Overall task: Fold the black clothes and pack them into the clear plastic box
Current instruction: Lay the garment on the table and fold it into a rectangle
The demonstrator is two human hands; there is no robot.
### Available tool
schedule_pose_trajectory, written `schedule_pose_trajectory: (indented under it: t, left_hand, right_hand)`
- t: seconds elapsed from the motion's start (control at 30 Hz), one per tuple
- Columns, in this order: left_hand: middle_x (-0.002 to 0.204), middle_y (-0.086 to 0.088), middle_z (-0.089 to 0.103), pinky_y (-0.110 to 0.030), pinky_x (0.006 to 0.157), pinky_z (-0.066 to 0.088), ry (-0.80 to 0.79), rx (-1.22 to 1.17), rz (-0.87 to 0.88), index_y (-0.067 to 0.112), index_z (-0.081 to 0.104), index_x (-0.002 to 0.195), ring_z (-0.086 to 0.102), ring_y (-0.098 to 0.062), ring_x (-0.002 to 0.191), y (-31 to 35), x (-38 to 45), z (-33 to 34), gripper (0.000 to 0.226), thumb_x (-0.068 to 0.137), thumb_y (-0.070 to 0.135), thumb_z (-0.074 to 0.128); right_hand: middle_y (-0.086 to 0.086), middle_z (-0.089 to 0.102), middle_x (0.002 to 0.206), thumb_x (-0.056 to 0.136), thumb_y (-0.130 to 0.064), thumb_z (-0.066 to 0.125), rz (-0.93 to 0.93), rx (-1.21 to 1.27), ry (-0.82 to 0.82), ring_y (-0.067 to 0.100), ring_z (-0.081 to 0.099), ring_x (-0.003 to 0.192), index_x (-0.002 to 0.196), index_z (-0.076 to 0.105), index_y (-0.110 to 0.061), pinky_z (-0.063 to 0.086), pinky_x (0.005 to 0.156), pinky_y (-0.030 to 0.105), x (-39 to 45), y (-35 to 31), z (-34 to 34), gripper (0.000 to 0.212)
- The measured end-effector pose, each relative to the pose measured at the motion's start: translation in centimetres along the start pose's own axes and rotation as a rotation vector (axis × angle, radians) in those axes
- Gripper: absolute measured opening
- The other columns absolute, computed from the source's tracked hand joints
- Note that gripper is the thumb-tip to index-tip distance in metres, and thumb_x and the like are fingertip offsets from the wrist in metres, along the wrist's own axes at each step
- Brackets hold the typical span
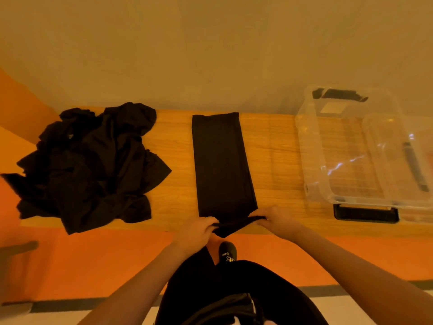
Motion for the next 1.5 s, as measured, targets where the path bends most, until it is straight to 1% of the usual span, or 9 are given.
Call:
schedule_pose_trajectory:
  t: [0.07, 0.2, 0.33, 0.57, 0.9, 1.07, 1.3, 1.37, 1.5]
  left_hand:
    - [0.097, 0.008, 0.061, -0.017, 0.073, 0.045, 0.024, -0.205, -0.078, 0.019, 0.059, 0.121, 0.058, -0.005, 0.086, -0.3, 0.2, -1.3, 0.028, 0.097, 0.019, 0.045]
    - [0.128, 0.007, 0.053, -0.018, 0.097, 0.037, 0.072, -0.48, -0.101, 0.021, 0.049, 0.131, 0.048, -0.006, 0.12, 0.7, 0.3, -2.6, 0.04, 0.092, 0.025, 0.054]
    - [0.138, 0.011, 0.042, -0.027, 0.102, 0.037, 0.045, -0.368, -0.032, 0.027, 0.028, 0.143, 0.04, -0.008, 0.126, 5.1, 1.5, -3.3, 0.083, 0.075, 0.04, 0.073]
    - [0.073, 0.003, 0.056, -0.027, 0.057, 0.048, 0.134, -0.338, -0.068, 0.017, 0.061, 0.091, 0.054, -0.009, 0.061, 3.9, 2.8, -5.3, 0.01, 0.087, 0.01, 0.055]
    - [0.074, 0.008, 0.058, -0.007, 0.055, 0.039, 0.054, -0.597, -0.183, 0.024, 0.062, 0.084, 0.053, 0.001, 0.063, -0.3, 1.5, -8.0, 0.014, 0.094, 0.018, 0.053]
    - [0.088, -0.007, 0.061, -0.027, 0.077, 0.041, 0.127, -0.751, -0.217, 0.019, 0.063, 0.084, 0.056, -0.017, 0.084, -0.4, 1.1, -8.0, 0.019, 0.096, 0.019, 0.048]
    - [0.084, 0.0, 0.062, -0.026, 0.081, 0.048, 0.324, -0.861, -0.216, 0.019, 0.062, 0.081, 0.06, -0.016, 0.088, 0.5, 2.0, -10.9, 0.02, 0.096, 0.016, 0.048]
    - [0.089, -0.003, 0.063, -0.035, 0.088, 0.049, 0.257, -0.873, -0.201, 0.018, 0.063, 0.084, 0.06, -0.017, 0.09, 1.0, 1.9, -11.2, 0.019, 0.096, 0.015, 0.047]
    - [0.092, 0.003, 0.066, -0.023, 0.078, 0.052, 0.043, -0.896, -0.174, 0.017, 0.061, 0.095, 0.064, -0.006, 0.085, 1.9, 0.2, -10.2, 0.019, 0.097, 0.013, 0.043]
  right_hand:
    - [-0.011, 0.06, 0.085, 0.094, -0.015, 0.052, 0.034, 0.12, -0.005, -0.003, 0.049, 0.063, 0.109, 0.065, -0.014, 0.038, 0.058, 0.007, 0.5, -0.5, -1.0, 0.02]
    - [-0.007, 0.058, 0.075, 0.093, -0.021, 0.054, 0.047, 0.187, -0.032, 0.005, 0.052, 0.07, 0.086, 0.063, -0.024, 0.038, 0.064, 0.016, 1.4, -1.7, -2.6, 0.011]
    - [0.002, 0.056, 0.074, 0.093, -0.021, 0.053, 0.042, 0.247, -0.021, 0.008, 0.05, 0.068, 0.094, 0.067, -0.005, 0.037, 0.06, 0.013, 2.5, -3.6, -4.5, 0.022]
    - [-0.001, 0.062, 0.078, 0.092, -0.017, 0.054, 0.068, 0.341, 0.022, 0.007, 0.056, 0.075, 0.083, 0.066, -0.019, 0.041, 0.067, 0.014, 3.1, -3.4, -6.9, 0.015]
    - [-0.012, 0.061, 0.071, 0.088, -0.011, 0.059, 0.132, 0.435, 0.006, -0.003, 0.057, 0.068, 0.076, 0.063, -0.027, 0.04, 0.061, 0.008, 1.9, -1.8, -7.2, 0.02]
    - [-0.008, 0.064, 0.076, 0.087, -0.011, 0.062, 0.126, 0.467, -0.025, 0.002, 0.059, 0.078, 0.079, 0.066, -0.026, 0.043, 0.072, 0.016, 1.9, -1.6, -7.1, 0.017]
    - [-0.002, 0.065, 0.081, 0.089, -0.014, 0.057, 0.078, 0.668, 0.171, 0.011, 0.061, 0.083, 0.082, 0.064, -0.019, 0.048, 0.077, 0.023, 2.7, -3.6, -9.8, 0.011]
    - [-0.002, 0.065, 0.083, 0.089, -0.016, 0.058, 0.058, 0.614, 0.112, 0.013, 0.062, 0.085, 0.085, 0.064, -0.02, 0.048, 0.079, 0.027, 2.4, -3.7, -9.6, 0.008]
    - [0.006, 0.068, 0.099, 0.089, -0.014, 0.058, 0.081, 0.626, -0.06, 0.017, 0.064, 0.096, 0.102, 0.065, -0.012, 0.051, 0.084, 0.029, 1.2, -3.3, -7.9, 0.014]
Point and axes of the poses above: each hand's wrist, its own x-axis towards the middle knuckle, its own z-axis out of the palm, y = z × x, the point moved 6 cm from there along x, towards the middle knuckle
